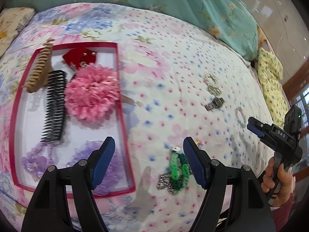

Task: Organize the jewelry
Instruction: 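Move the left tool to the pearl bracelet while the right tool approaches the pastel beaded bracelet, then grasp the pearl bracelet with the left tool while the right tool grasps the beaded bracelet, then carry the pearl bracelet and beaded bracelet over the box and lower them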

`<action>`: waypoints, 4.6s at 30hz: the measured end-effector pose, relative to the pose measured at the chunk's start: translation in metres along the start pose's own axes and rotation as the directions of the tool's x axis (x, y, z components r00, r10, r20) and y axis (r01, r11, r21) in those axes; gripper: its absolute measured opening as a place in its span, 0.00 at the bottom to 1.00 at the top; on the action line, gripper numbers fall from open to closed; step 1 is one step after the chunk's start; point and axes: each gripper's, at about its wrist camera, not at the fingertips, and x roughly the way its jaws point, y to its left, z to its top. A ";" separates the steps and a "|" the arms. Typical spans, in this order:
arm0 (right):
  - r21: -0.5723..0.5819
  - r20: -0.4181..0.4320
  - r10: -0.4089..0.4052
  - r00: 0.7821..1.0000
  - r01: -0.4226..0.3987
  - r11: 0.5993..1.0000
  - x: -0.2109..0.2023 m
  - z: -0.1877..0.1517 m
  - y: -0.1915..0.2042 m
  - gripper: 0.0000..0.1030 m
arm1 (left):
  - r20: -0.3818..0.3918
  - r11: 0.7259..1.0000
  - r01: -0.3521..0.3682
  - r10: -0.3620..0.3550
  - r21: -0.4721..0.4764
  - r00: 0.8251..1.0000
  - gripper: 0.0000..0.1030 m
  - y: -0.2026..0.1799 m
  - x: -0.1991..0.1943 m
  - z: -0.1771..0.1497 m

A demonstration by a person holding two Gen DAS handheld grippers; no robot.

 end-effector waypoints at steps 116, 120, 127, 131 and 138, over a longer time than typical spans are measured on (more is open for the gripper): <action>-0.313 -0.222 0.253 0.942 -0.315 0.896 0.047 -0.064 0.211 0.07 | 0.199 0.979 0.045 -0.005 -0.200 0.980 0.15 0.086 -0.091 -0.045; -0.322 -0.258 0.267 0.929 -0.343 0.882 0.065 -0.072 0.233 0.07 | 0.197 0.970 0.028 0.021 -0.241 0.980 0.15 0.110 -0.093 -0.049; -0.337 -0.305 0.293 0.906 -0.390 0.857 0.093 -0.084 0.273 0.07 | 0.178 0.948 0.034 0.024 -0.316 0.984 0.15 0.148 -0.080 -0.048; -0.336 -0.330 0.271 0.904 -0.381 0.861 0.114 -0.090 0.280 0.07 | 0.163 0.941 0.019 0.039 -0.339 0.986 0.15 0.164 -0.066 -0.043; -0.336 -0.361 0.199 0.911 -0.326 0.883 0.145 -0.097 0.266 0.07 | 0.138 0.936 0.004 0.048 -0.351 0.989 0.15 0.183 -0.043 -0.028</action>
